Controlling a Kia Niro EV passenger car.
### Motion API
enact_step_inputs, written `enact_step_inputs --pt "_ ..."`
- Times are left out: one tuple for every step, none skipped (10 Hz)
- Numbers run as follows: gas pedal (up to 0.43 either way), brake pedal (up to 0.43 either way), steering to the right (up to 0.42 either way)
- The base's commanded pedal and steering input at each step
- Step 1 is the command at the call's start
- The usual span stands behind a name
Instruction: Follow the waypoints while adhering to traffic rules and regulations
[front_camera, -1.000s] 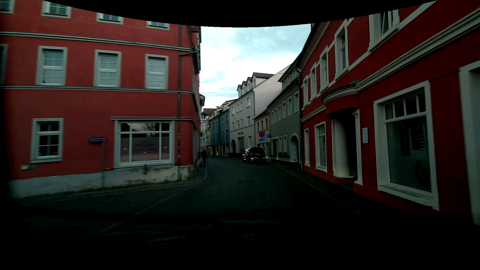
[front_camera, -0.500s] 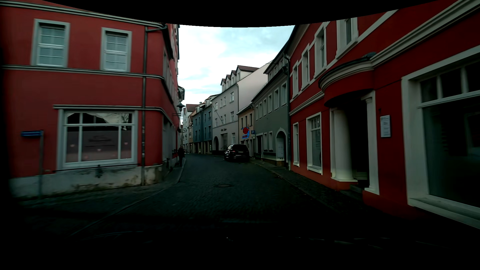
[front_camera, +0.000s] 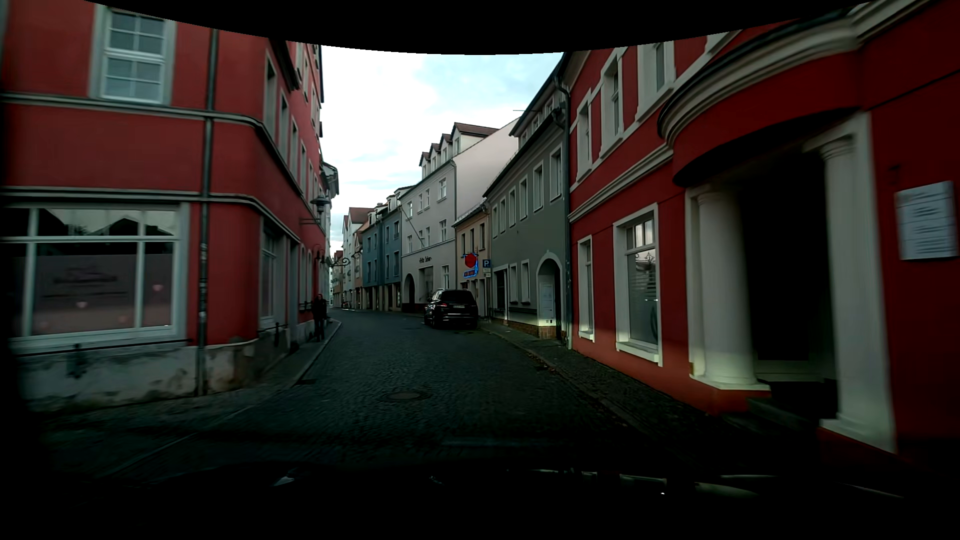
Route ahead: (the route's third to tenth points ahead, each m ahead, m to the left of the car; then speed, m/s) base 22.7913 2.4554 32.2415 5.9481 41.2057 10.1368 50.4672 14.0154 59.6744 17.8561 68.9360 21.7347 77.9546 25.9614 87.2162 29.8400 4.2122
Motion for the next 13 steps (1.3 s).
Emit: enact_step_inputs --pt "0.000 0.000 0.036" --pt "0.000 0.000 0.034" --pt "0.000 0.000 0.021" --pt "0.000 0.000 0.000" --pt "0.000 0.012 -0.013" --pt "0.000 0.012 -0.019" --pt "0.000 0.024 -0.020" --pt "0.000 0.030 -0.026" --pt "0.000 0.049 -0.038" --pt "0.000 0.085 -0.053" --pt "0.000 0.140 -0.067" --pt "0.000 0.159 -0.071" --pt "0.000 0.159 -0.069"
